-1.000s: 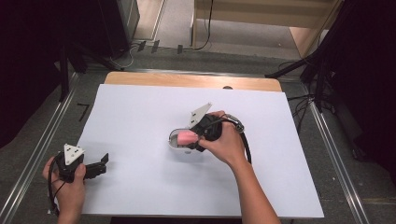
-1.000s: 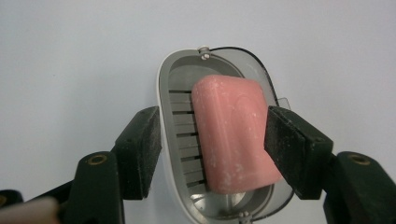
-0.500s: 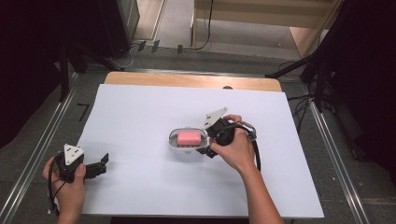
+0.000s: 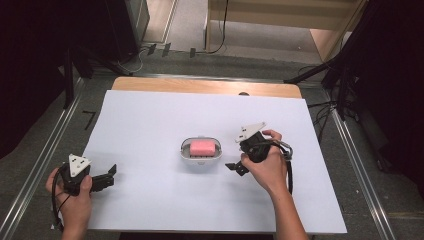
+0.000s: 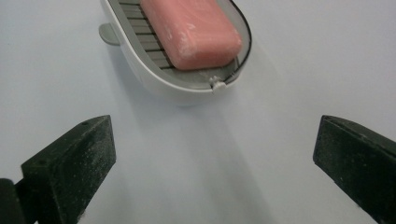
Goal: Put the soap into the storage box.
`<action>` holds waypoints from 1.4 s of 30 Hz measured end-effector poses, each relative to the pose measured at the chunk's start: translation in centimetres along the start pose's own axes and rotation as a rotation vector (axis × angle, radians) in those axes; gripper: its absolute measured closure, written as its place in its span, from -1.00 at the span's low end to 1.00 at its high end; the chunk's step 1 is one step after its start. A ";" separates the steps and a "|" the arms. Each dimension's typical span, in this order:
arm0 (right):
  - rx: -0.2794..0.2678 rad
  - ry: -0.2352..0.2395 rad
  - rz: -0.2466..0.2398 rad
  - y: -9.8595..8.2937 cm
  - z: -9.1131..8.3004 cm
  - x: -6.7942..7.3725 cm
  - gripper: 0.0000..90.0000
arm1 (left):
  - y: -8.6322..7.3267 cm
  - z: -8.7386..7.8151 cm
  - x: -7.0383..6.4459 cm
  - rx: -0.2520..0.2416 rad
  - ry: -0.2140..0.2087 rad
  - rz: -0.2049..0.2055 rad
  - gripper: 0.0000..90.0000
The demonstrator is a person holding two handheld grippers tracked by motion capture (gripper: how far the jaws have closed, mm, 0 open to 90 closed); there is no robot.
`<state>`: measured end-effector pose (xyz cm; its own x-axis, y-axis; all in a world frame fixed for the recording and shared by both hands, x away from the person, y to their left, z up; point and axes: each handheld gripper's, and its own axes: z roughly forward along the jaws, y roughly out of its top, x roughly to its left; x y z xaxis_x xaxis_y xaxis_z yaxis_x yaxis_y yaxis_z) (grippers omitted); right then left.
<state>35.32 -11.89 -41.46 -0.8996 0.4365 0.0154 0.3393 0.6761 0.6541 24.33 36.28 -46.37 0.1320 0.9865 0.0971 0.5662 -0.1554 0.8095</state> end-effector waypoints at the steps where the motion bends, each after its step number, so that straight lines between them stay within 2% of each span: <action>1: 0.000 0.000 0.000 0.0 0.0 0.0 -1.00 | 0.0 0.0 0.0 0.000 0.000 0.000 -1.00; 6: -0.008 -0.021 0.037 -1.7 -0.6 -0.2 -1.00 | 0.0 0.0 0.0 -0.002 0.001 0.002 -1.00; 23: -0.021 -0.049 0.094 -5.6 -1.6 -0.4 -1.00 | 0.0 0.0 0.0 -0.005 0.001 -0.002 -1.00; 36: -0.044 -0.080 0.163 -9.9 -3.4 -0.4 -1.00 | 0.0 -0.1 -0.1 -0.009 0.003 0.015 -1.00; 41: -0.065 -0.092 0.177 -11.0 -4.3 -0.6 -1.00 | -0.1 -0.1 -0.2 -0.010 0.004 0.021 -1.00; 42: -0.075 -0.103 0.191 -11.6 -5.0 -0.7 -1.00 | -0.1 -0.1 -0.2 -0.009 0.002 0.022 -1.00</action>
<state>30.64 -22.97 -45.29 -0.7870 0.6130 0.0697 0.4757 0.5311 0.7012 24.22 36.09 -46.39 0.1426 0.9830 0.1160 0.5555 -0.1764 0.8126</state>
